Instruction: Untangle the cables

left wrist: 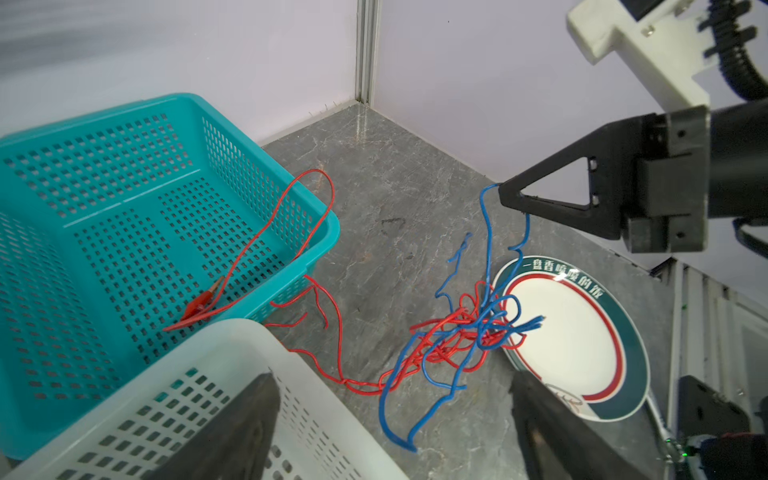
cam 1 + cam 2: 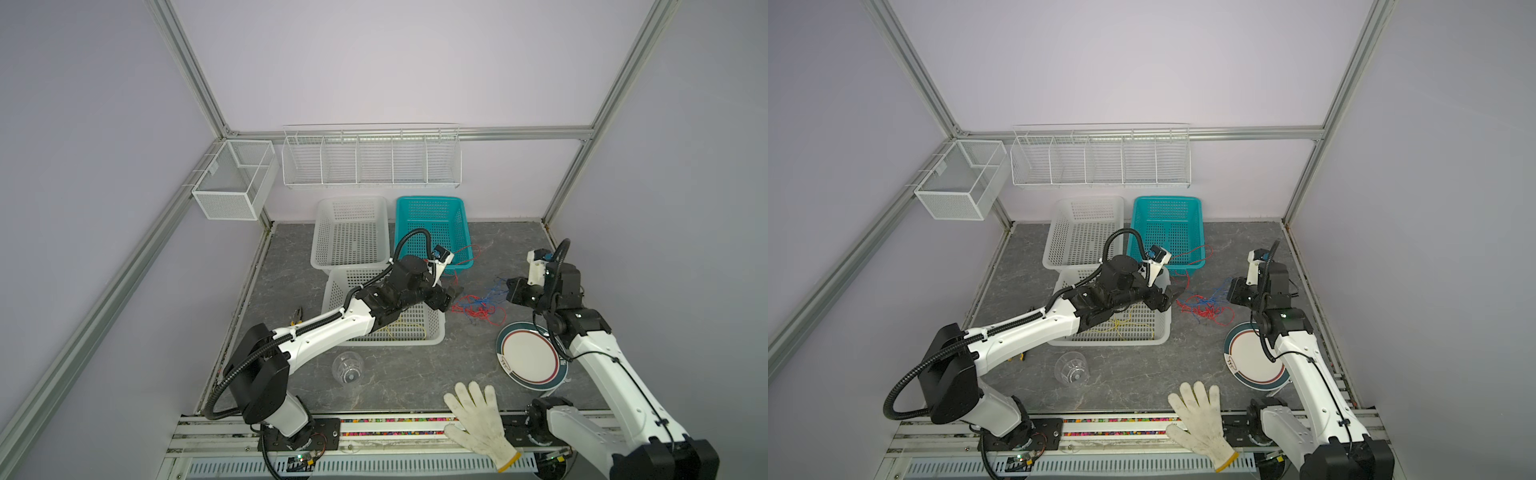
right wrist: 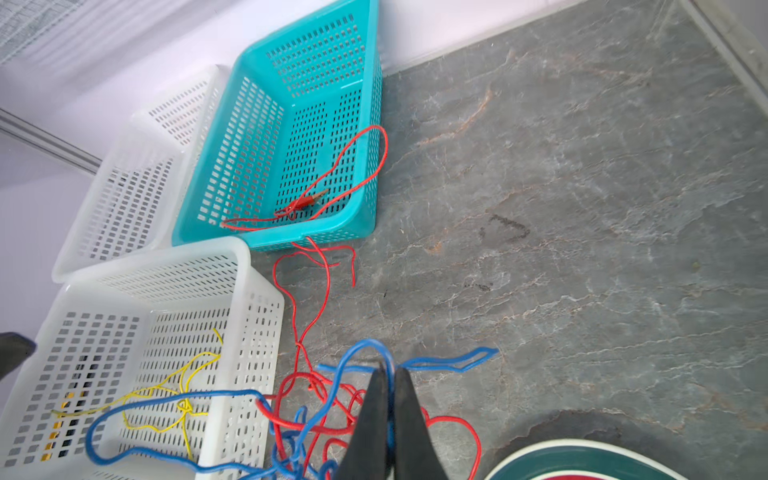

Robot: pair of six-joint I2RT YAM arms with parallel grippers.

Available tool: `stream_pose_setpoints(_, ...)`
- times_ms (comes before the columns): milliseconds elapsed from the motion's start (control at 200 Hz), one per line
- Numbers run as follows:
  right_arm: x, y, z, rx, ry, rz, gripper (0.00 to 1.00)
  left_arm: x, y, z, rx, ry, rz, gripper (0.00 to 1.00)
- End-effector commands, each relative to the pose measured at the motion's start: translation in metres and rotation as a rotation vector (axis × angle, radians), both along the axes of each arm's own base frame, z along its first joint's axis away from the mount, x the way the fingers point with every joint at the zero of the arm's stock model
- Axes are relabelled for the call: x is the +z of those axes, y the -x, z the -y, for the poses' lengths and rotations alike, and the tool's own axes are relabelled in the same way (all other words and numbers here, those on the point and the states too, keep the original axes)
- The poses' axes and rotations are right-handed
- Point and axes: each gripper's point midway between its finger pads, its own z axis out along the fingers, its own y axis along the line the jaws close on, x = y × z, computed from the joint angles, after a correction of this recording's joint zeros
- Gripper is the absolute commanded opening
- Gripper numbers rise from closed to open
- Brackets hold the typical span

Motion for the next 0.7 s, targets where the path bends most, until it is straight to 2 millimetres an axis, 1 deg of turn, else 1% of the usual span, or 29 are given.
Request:
stream_pose_setpoints(0,0.010,0.007,0.003,-0.009,-0.002,0.025,0.07,0.013,-0.002,0.005,-0.002,0.048,0.001,0.91)
stream_pose_setpoints(65,0.014,0.009,0.001,-0.002,-0.007,0.037,0.07,0.011,-0.002,0.008,-0.004,0.053,-0.010,0.93)
stream_pose_setpoints(240,0.019,0.014,0.002,-0.004,-0.008,0.054,0.07,0.002,-0.005,0.018,-0.017,0.060,-0.045,0.93)
stream_pose_setpoints(330,0.022,0.016,0.003,-0.009,-0.011,0.068,0.07,-0.006,-0.006,0.022,-0.014,0.052,-0.071,0.91)
stream_pose_setpoints(470,0.025,0.017,0.004,-0.014,-0.009,0.083,0.07,-0.017,-0.009,0.021,0.005,0.036,-0.102,0.88)
stream_pose_setpoints(500,0.025,0.017,0.005,-0.018,-0.008,0.084,0.07,-0.019,-0.008,0.022,0.002,0.037,-0.110,0.86)
stream_pose_setpoints(590,0.026,0.016,0.004,-0.016,-0.012,0.089,0.07,-0.023,-0.004,0.026,-0.017,0.044,-0.142,0.76)
stream_pose_setpoints(700,0.025,0.014,0.000,-0.002,-0.025,0.097,0.07,-0.028,-0.001,0.034,-0.049,0.064,-0.177,0.59)
